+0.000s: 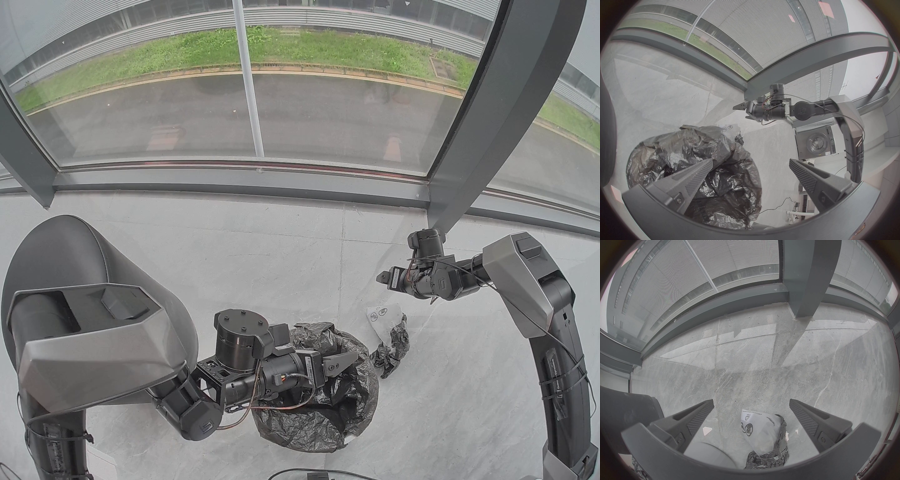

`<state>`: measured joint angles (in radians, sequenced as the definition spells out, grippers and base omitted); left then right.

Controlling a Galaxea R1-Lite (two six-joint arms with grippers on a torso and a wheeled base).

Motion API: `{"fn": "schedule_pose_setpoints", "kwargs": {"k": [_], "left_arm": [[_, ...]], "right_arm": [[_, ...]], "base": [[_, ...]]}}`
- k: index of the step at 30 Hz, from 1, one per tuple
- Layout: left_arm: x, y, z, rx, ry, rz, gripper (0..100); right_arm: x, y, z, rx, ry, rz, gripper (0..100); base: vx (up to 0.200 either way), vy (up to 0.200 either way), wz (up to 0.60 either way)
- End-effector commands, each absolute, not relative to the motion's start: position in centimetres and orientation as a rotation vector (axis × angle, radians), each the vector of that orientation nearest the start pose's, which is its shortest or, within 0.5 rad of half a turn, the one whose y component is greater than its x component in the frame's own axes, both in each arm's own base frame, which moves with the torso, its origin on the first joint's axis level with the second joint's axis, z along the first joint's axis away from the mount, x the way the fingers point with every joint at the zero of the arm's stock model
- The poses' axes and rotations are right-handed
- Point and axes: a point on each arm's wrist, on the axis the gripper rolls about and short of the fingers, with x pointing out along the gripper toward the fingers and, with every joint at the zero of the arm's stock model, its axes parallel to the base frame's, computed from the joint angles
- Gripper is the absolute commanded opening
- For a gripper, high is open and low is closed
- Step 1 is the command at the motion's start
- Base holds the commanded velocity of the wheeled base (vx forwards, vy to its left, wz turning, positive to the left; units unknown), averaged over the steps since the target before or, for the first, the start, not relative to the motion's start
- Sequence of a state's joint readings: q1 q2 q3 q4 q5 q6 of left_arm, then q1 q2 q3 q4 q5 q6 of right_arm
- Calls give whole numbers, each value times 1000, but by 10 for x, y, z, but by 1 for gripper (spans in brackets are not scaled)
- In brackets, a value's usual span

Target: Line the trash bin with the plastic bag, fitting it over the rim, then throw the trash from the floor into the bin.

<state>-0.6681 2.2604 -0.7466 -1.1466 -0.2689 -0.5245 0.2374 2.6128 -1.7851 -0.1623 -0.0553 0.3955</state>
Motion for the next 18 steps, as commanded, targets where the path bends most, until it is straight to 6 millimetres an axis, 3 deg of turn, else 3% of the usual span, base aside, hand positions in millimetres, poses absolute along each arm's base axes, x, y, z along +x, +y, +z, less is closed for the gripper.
{"fn": "schedule_pose_setpoints", "kwargs": {"k": [1,11,18], "left_arm": [[299,-236,0,-398,645,-773,100],[311,-233,-18,-356,629,-697,100],[315,-236,-17,-360,609,-681,100]], "right_arm": [[500,117,10,285,683,38,100],[499,117,8,284,674,41,100],[499,116,5,283,681,40,100]], "base": [[0,0,0],[0,0,0],[0,0,0]]}}
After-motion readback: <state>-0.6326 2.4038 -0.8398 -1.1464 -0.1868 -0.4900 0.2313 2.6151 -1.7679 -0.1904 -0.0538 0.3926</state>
